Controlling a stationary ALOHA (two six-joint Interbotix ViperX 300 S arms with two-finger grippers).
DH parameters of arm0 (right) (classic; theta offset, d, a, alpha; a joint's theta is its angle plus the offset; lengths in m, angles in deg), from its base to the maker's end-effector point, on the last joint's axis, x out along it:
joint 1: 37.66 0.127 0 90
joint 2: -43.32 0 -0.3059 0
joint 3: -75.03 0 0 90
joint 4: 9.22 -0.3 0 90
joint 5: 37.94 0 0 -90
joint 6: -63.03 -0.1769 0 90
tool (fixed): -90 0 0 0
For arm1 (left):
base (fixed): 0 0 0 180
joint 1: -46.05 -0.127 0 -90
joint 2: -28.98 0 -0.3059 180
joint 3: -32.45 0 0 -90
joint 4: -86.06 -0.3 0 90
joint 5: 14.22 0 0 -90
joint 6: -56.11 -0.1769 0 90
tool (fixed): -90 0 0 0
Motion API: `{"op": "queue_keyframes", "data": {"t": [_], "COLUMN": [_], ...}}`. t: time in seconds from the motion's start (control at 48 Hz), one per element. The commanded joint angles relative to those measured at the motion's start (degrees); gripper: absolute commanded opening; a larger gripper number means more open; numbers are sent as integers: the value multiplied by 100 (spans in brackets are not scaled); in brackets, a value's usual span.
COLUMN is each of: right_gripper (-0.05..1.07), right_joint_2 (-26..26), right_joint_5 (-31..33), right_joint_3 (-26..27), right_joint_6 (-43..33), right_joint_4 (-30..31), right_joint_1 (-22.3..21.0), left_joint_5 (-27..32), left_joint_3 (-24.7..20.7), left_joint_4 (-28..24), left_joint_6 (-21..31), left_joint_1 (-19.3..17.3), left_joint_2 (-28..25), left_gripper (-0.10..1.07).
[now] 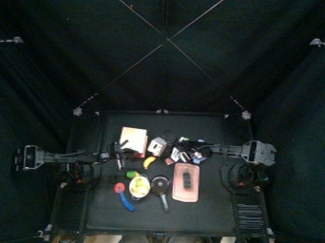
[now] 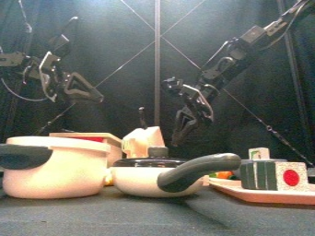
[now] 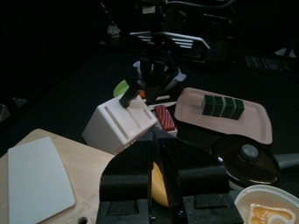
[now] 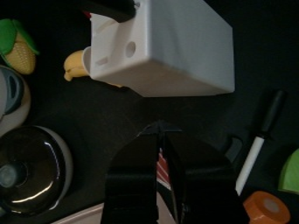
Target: Grab cleaver
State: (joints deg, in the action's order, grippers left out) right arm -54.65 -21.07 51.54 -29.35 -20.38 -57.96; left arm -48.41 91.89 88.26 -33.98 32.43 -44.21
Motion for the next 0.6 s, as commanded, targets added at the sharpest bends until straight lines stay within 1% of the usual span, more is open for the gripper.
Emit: {"op": "queue_keyframes", "data": {"t": [0.0,0.125,0.167,0.25,0.333,0.354,0.375,0.396,0.5,0.583], "right_gripper": [44,44,44,44,44,44,44,44,44,44], "right_joint_2": [589,1081,1239,1547,1767,1846,1890,1925,2057,2092], "right_joint_5": [-26,-176,-272,-492,-668,-729,-773,-809,-1020,-1169], "right_joint_3": [-114,-457,-589,-914,-1178,-1257,-1310,-1362,-1573,-1679], "right_joint_6": [9,9,18,26,18,18,18,18,18,18], "right_joint_4": [0,26,26,79,185,220,246,264,334,396], "right_joint_1": [-35,-26,-26,-26,-35,-35,-35,-35,-35,-35], "left_joint_5": [-26,26,105,492,1072,1345,1433,1740,2733,3375], "left_joint_3": [-70,-26,0,9,-26,-53,-62,-97,-220,-316], "left_joint_4": [18,70,193,554,809,861,870,888,844,694], "left_joint_6": [0,44,62,44,26,18,18,18,-18,-26], "left_joint_1": [-9,-9,0,-18,-44,-53,-53,-88,-308,-519], "left_joint_2": [35,255,369,668,958,1072,1107,1213,1494,1652], "left_gripper": [48,49,49,52,57,59,59,62,71,78]}}
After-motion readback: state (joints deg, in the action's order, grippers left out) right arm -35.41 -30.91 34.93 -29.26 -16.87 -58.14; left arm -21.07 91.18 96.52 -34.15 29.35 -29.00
